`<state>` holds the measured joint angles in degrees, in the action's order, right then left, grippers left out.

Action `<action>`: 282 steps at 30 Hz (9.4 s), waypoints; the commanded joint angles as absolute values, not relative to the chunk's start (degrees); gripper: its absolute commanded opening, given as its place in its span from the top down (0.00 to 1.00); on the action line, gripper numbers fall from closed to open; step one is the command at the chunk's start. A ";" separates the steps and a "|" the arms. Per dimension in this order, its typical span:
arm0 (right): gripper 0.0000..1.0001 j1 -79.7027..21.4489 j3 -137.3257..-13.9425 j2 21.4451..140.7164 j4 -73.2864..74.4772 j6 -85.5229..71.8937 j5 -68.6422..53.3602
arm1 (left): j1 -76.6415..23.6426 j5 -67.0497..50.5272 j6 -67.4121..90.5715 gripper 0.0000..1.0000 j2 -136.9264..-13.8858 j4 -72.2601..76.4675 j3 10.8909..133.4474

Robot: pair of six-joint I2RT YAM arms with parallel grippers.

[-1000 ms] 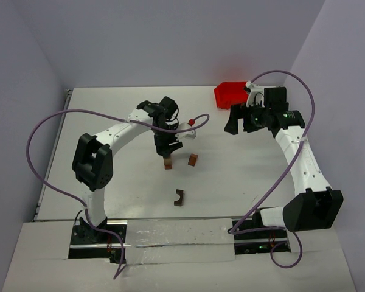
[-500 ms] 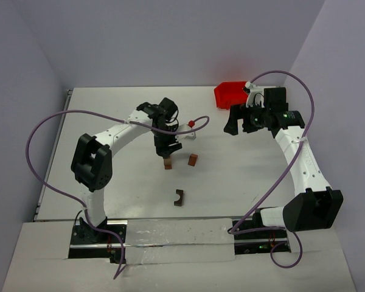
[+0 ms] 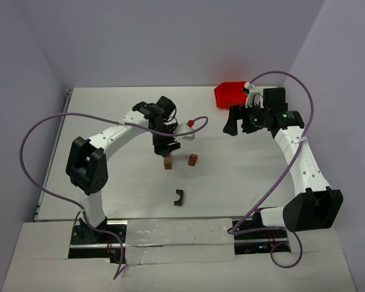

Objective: Build the wood block tower

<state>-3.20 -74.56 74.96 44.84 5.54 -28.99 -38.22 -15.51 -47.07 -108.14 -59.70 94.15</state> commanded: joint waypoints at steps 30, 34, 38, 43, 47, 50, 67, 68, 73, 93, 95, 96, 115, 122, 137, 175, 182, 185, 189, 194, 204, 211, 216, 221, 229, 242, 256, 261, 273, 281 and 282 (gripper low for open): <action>0.00 -3.78 -74.18 74.62 44.63 6.53 -30.59 | -39.11 -16.35 -48.52 0.55 -109.03 -58.27 94.92; 0.00 -3.87 -74.07 74.64 44.58 6.62 -30.61 | -39.11 -16.37 -48.49 0.55 -109.34 -58.25 94.92; 0.00 -3.87 -74.00 74.65 44.56 6.68 -30.55 | -39.11 -16.38 -48.43 0.54 -109.48 -58.22 94.87; 0.00 -3.87 -74.13 74.71 44.65 6.68 -30.67 | -39.11 -16.48 -48.38 0.51 -109.87 -58.27 94.96; 0.00 -3.95 -74.00 74.49 44.60 6.68 -30.67 | -39.11 -16.22 -48.25 0.49 -110.21 -58.01 94.79; 0.00 -4.02 -73.85 74.44 44.56 6.68 -30.70 | -39.02 -16.06 -48.25 0.48 -110.57 -57.77 94.75; 0.00 -4.04 -73.74 74.53 44.63 6.86 -31.27 | -39.02 -15.75 -47.99 0.34 -111.16 -57.48 94.92; 0.00 -4.04 -73.77 74.57 44.68 6.86 -31.29 | -39.02 -15.73 -47.99 0.33 -111.18 -57.48 94.96; 0.00 -4.04 -73.74 74.44 44.65 6.86 -31.20 | -38.94 -15.90 -47.90 0.30 -111.18 -57.40 95.19; 0.00 -4.78 -73.76 74.64 44.91 7.40 -31.27 | -39.01 -18.67 -47.37 0.01 -106.88 -60.77 99.74; 0.00 -5.35 -73.74 74.49 45.04 7.72 -31.38 | -38.94 -18.81 -47.03 0.01 -104.59 -60.95 100.46; 0.00 -5.70 -73.74 74.40 45.13 7.99 -31.34 | -38.94 -18.81 -46.81 0.01 -102.80 -60.91 100.26; 0.02 -34.70 -63.51 72.55 44.66 20.89 -26.40 | -15.59 -25.31 -21.40 0.01 -72.57 -38.51 75.14; 0.01 -47.26 -57.36 74.94 38.17 23.33 -23.14 | -7.15 -35.73 -17.35 0.01 -65.93 -34.76 67.30; 0.00 -62.19 -63.24 93.53 34.55 15.70 -6.80 | -4.45 -35.42 -10.11 0.01 -60.61 -28.60 60.79; 0.39 -63.58 -69.96 104.97 38.32 12.42 -10.55 | -2.81 -34.77 -9.11 0.01 -58.04 -27.25 57.95; 0.93 -55.79 -72.63 99.62 42.06 9.77 -20.88 | -2.81 -35.55 -9.70 0.01 -57.86 -27.41 58.10; 1.00 -48.18 -75.09 96.84 44.19 6.48 -34.27 | -2.81 -36.41 -9.21 0.02 -57.73 -26.22 58.23; 1.00 -34.94 -76.88 91.91 41.93 -2.68 -52.41 | -2.81 -37.91 -5.15 0.04 -57.51 -22.66 59.09; 1.00 -19.38 -74.68 90.22 28.95 -26.13 -68.74 | -3.90 -42.10 -0.53 0.09 -59.45 -16.81 58.80; 1.00 -12.22 -57.79 87.54 -7.89 -74.17 -77.35 | -24.61 -25.25 -17.62 0.13 -65.30 -21.09 64.00; 1.00 -11.34 -53.44 87.06 -16.09 -87.89 -77.57 | -34.88 -17.32 -28.64 0.05 -61.80 -18.41 63.55; 1.00 -11.34 -51.05 86.96 -13.33 -91.11 -75.74 | -38.73 -18.96 -35.56 0.01 -59.65 -14.89 60.33; 1.00 -11.16 -49.13 87.28 -7.59 -90.98 -72.96 | -44.38 -16.08 -37.62 0.01 -62.31 -11.52 61.07; 1.00 -11.24 -50.01 88.08 -1.68 -90.80 -68.84 | -51.04 -14.99 -41.32 0.01 -66.85 -12.10 62.55; 1.00 -12.25 -51.21 85.41 5.09 -91.55 -63.67 | -56.54 -9.59 -40.68 0.01 -70.89 -6.84 62.49; 1.00 -15.82 -49.56 80.56 0.32 -98.69 -63.23 | -57.95 -4.00 -35.01 0.01 -72.28 -1.75 60.67; 1.00 -16.31 -49.63 80.51 -1.86 -99.89 -63.64 | -58.23 -2.31 -35.61 0.01 -72.42 -0.53 59.53; 1.00 -17.33 -49.64 80.24 -3.55 -101.13 -64.07 | -58.45 -2.03 -37.04 0.03 -72.16 1.33 57.57; 1.00 -17.95 -49.92 80.24 -4.04 -101.78 -64.42 | -58.62 -1.83 -37.66 0.08 -72.26 1.14 57.13; 1.00 -18.02 -49.92 80.24 -4.02 -101.78 -64.42 | -58.62 -1.76 -37.79 0.08 -72.35 1.14 57.15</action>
